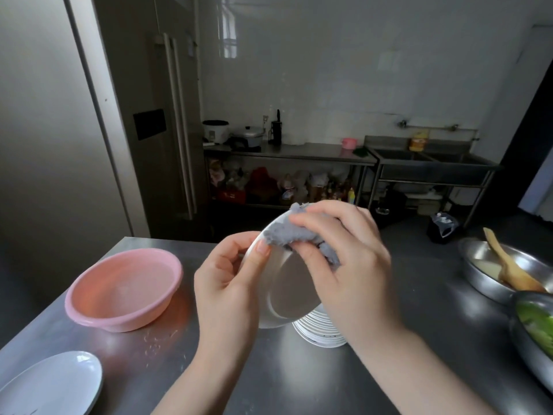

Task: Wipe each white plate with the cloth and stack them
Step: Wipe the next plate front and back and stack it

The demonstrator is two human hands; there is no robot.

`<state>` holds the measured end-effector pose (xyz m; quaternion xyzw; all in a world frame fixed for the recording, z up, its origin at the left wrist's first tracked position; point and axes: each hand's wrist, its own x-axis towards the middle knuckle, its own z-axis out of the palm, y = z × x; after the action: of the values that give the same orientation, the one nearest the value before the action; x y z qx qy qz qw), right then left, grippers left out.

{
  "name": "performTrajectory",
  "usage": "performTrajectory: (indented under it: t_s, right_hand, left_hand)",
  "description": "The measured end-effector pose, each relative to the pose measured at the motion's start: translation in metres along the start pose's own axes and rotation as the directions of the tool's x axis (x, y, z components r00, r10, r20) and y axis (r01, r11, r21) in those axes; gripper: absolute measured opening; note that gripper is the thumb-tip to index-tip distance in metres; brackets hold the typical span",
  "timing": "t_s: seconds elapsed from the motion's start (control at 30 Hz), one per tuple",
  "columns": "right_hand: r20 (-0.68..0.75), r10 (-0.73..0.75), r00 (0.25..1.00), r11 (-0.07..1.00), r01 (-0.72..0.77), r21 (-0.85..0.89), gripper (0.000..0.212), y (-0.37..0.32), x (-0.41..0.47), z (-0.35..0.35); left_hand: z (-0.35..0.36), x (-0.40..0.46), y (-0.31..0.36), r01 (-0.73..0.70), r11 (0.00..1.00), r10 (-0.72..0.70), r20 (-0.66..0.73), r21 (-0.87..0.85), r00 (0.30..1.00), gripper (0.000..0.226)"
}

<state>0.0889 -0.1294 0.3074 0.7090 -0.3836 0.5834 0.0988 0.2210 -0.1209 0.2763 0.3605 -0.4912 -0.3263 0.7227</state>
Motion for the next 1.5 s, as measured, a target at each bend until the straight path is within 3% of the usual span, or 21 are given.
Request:
performTrajectory:
  t_s: [0.03, 0.17, 0.3, 0.33, 0.53, 0.67, 0.77, 0.87, 1.03, 1.07, 1.13, 1.17, 1.2, 1.27, 1.33, 1.4, 1.47, 1.5]
  right_hand:
    - [0.011, -0.012, 1.000, 1.000, 0.012, 0.004, 0.018, 0.005, 0.003, -0.001]
    - [-0.035, 0.218, 0.975, 0.975, -0.216, 0.057, 0.017, 0.017, 0.014, -0.010]
    - [0.075, -0.068, 0.995, 0.997, 0.069, -0.018, 0.017, -0.001, 0.012, 0.000]
    - [0.102, -0.074, 0.992, 0.997, 0.076, -0.012, 0.017, 0.002, 0.016, -0.001]
    - [0.092, 0.311, 0.946, 0.941, -0.320, 0.112, 0.018, 0.040, 0.019, -0.014]
    - [0.017, 0.497, 0.868, 0.845, -0.488, 0.219, 0.027, 0.051, -0.015, -0.010]
    - [-0.076, 0.555, 0.828, 0.817, -0.526, 0.235, 0.026, 0.047, -0.052, 0.000]
    - [-0.155, 0.415, 0.897, 0.908, -0.398, 0.130, 0.018, 0.031, -0.080, 0.015]
    - [-0.126, 0.095, 0.987, 0.994, -0.101, -0.036, 0.025, 0.008, -0.081, 0.030]
    - [-0.114, 0.055, 0.992, 0.997, -0.061, -0.049, 0.026, 0.004, -0.076, 0.033]
    - [-0.069, -0.006, 0.998, 0.998, 0.002, -0.060, 0.024, -0.001, -0.065, 0.037]
    - [-0.044, -0.033, 0.998, 0.997, 0.030, -0.066, 0.023, -0.001, -0.063, 0.038]
    - [-0.027, -0.062, 0.998, 0.996, 0.060, -0.073, 0.021, 0.000, -0.063, 0.038]
    - [-0.035, -0.114, 0.993, 0.991, 0.111, -0.077, 0.018, 0.005, -0.069, 0.034]
    - [-0.082, -0.127, 0.988, 0.990, 0.121, -0.073, 0.015, 0.015, -0.078, 0.027]
    - [-0.170, 0.001, 0.985, 0.998, -0.011, -0.062, 0.015, 0.028, -0.081, 0.019]
    - [-0.266, 0.188, 0.945, 0.980, -0.198, -0.012, 0.019, 0.036, -0.082, 0.016]
    - [-0.271, 0.216, 0.938, 0.975, -0.224, 0.004, 0.020, 0.035, -0.084, 0.017]
  left_hand:
    - [-0.001, 0.001, 0.000, 0.019, 0.999, -0.019, 0.011, -0.029, 1.000, 0.023]
    - [-0.005, 0.006, -0.002, 0.108, 0.986, -0.110, -0.004, -0.129, 0.994, 0.011]
    - [-0.007, 0.007, -0.004, 0.169, 0.970, -0.162, 0.058, -0.174, 0.985, 0.015]
    - [-0.008, 0.007, -0.005, 0.195, 0.963, -0.187, 0.062, -0.188, 0.980, 0.016]
    - [-0.015, 0.014, -0.004, 0.265, 0.918, -0.281, -0.015, -0.294, 0.959, 0.009]
    - [-0.012, 0.016, -0.008, 0.343, 0.851, -0.400, -0.066, -0.399, 0.914, 0.019]
    - [0.000, 0.015, -0.008, 0.358, 0.804, -0.463, -0.121, -0.474, 0.878, 0.020]
    - [0.011, 0.013, -0.005, 0.394, 0.735, -0.539, -0.123, -0.552, 0.833, 0.022]
    - [0.018, 0.007, -0.006, 0.463, 0.601, -0.655, -0.070, -0.651, 0.752, 0.039]
    - [0.018, 0.007, -0.005, 0.504, 0.522, -0.700, -0.008, -0.688, 0.714, 0.045]
    - [0.015, 0.006, 0.000, 0.600, 0.246, -0.773, 0.219, -0.761, 0.595, 0.058]
    - [0.013, 0.007, 0.001, 0.632, 0.153, -0.784, 0.297, -0.760, 0.546, 0.059]
    - [0.011, 0.009, 0.001, 0.643, 0.130, -0.790, 0.313, -0.755, 0.527, 0.059]
    - [0.008, 0.013, 0.001, 0.638, 0.209, -0.799, 0.247, -0.741, 0.548, 0.061]
    - [0.011, 0.018, 0.003, 0.582, 0.325, -0.790, 0.124, -0.745, 0.600, 0.047]
    - [0.013, 0.020, 0.002, 0.508, 0.408, -0.788, -0.011, -0.758, 0.615, 0.029]
    - [0.015, 0.021, 0.001, 0.467, 0.424, -0.787, -0.061, -0.776, 0.614, 0.018]
    - [0.016, 0.021, 0.000, 0.462, 0.426, -0.782, -0.060, -0.778, 0.620, 0.017]
